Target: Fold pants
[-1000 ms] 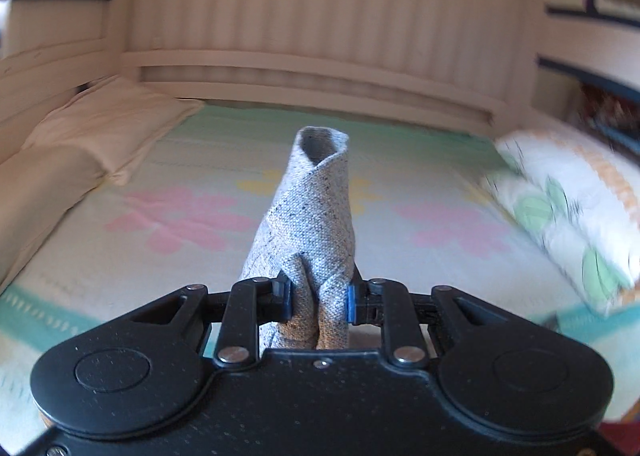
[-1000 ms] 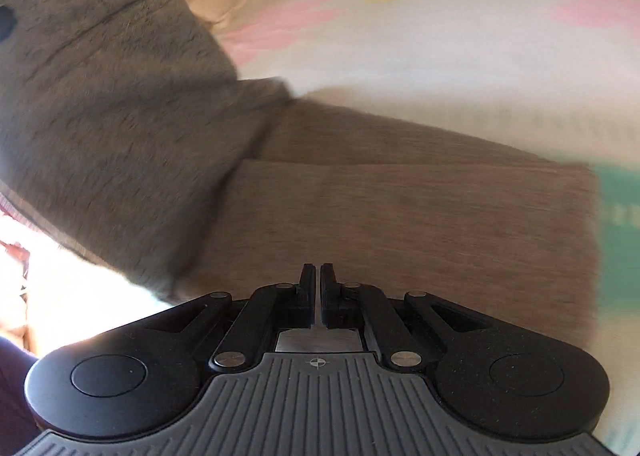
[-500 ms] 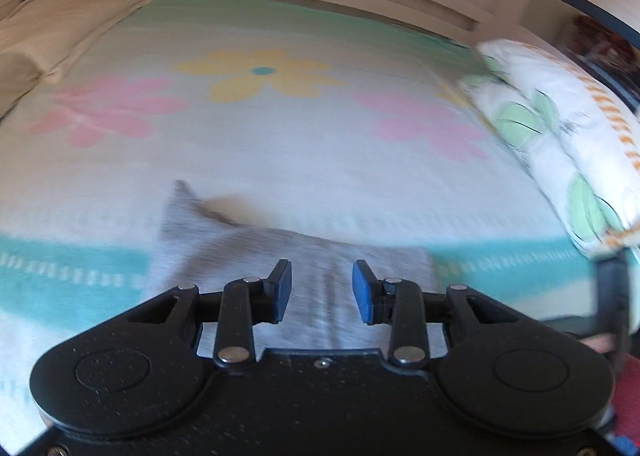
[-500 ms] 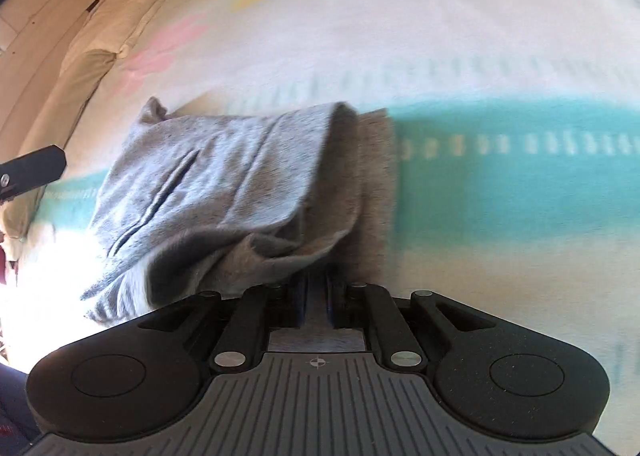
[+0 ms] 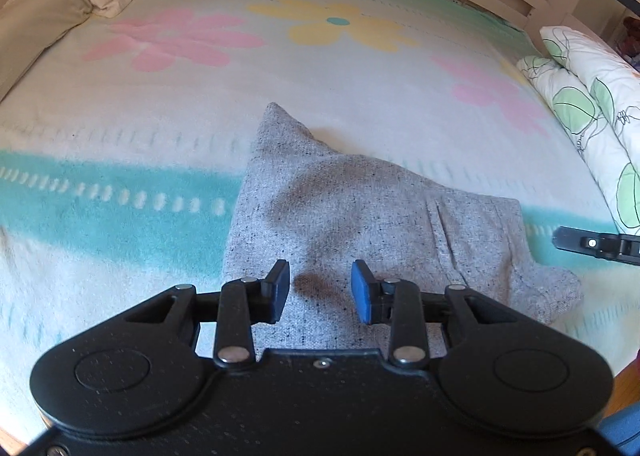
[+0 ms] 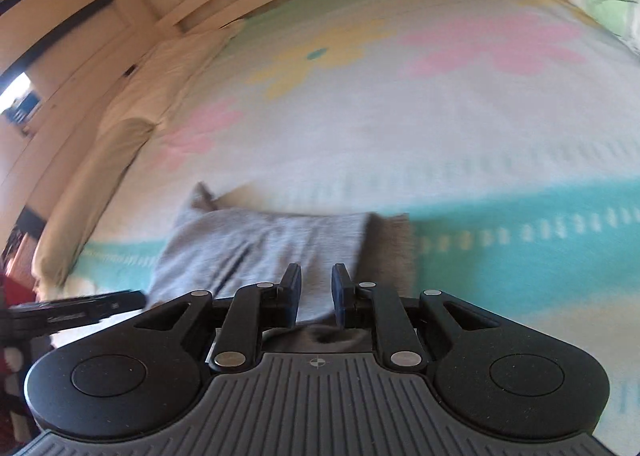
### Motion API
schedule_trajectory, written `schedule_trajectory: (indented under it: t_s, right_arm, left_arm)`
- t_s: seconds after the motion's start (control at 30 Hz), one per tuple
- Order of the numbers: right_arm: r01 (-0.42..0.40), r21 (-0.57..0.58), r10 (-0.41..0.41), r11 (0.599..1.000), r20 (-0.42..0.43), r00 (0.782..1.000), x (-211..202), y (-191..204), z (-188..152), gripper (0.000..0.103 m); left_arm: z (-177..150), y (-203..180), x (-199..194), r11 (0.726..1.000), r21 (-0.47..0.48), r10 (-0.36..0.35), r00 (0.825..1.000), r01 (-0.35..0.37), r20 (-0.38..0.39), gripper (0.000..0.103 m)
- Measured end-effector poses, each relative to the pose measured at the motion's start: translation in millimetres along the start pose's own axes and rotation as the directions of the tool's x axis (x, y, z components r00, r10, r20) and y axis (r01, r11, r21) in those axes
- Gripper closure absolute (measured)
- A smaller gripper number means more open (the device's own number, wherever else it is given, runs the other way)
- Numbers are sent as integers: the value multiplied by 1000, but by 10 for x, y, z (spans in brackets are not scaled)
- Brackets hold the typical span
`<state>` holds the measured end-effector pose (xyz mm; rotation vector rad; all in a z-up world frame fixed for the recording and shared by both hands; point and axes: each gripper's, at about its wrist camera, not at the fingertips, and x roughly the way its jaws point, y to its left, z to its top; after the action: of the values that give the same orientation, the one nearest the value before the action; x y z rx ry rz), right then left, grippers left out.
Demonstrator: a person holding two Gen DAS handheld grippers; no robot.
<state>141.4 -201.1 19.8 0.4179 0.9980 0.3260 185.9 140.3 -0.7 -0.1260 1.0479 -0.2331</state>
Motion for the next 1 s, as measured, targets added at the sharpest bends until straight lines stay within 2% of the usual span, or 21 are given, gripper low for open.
schedule_trajectory:
  t_s: [0.13,0.2,0.23,0.27,0.33,0.37,0.43,0.53,0.57,0.67,0.77,0.9,0.97,1.0]
  right_arm:
    - [-20,46,21,999,-21,1000,-39,-7,2,73]
    - [12,58,-7,998,-77,997,-2,-71,-35,71]
    - [39,56,-31,998,-131,991,52,-109,-77,71]
    - [61,54,-51,997,-174,983,98,-145,-123,71]
    - [105,55,-88,993,-247,965,160,-218,-229,71]
    - [111,68,-91,992,-243,966,156,-249,-264,71]
    - [98,99,-75,990,-210,975,91,-276,-259,71]
    - [65,109,-53,992,-111,992,-130,-225,-189,71]
    - [42,105,-31,994,-103,994,-174,-195,-167,71]
    - [-15,136,37,991,-167,985,-162,-160,-160,71]
    - [-28,181,72,983,-241,968,-62,-173,-242,71]
    - [-17,169,65,985,-283,957,33,-144,-321,71]
    - [-34,199,93,979,-293,951,77,-152,-343,70]
    - [-37,218,102,975,-295,950,95,-159,-343,66]
  left_arm:
    - [18,-142,-59,997,24,-77,997,76,30,60]
    - [-30,-292,-53,989,80,-122,992,121,18,56]
    - [-73,-376,-15,984,118,-135,991,136,-14,53]
    - [-138,-474,58,977,159,-131,989,140,-65,52]
    - [-286,-622,229,966,232,-80,983,117,-165,51]
    - [-358,-686,269,957,268,-65,984,109,-168,51]
    - [-380,-770,211,949,300,-61,990,96,-125,51]
    - [-231,-668,74,967,201,-143,987,156,-77,50]
    - [-174,-609,42,974,162,-150,987,157,-57,50]
    - [-15,-387,-25,993,56,-109,994,108,3,50]
    - [74,-177,-26,998,-24,-63,998,64,19,50]
    - [102,16,-25,996,-84,-6,1000,8,20,50]
    - [123,79,-34,994,-105,5,1000,-2,22,50]
    - [130,88,-29,994,-109,11,1000,-8,21,50]
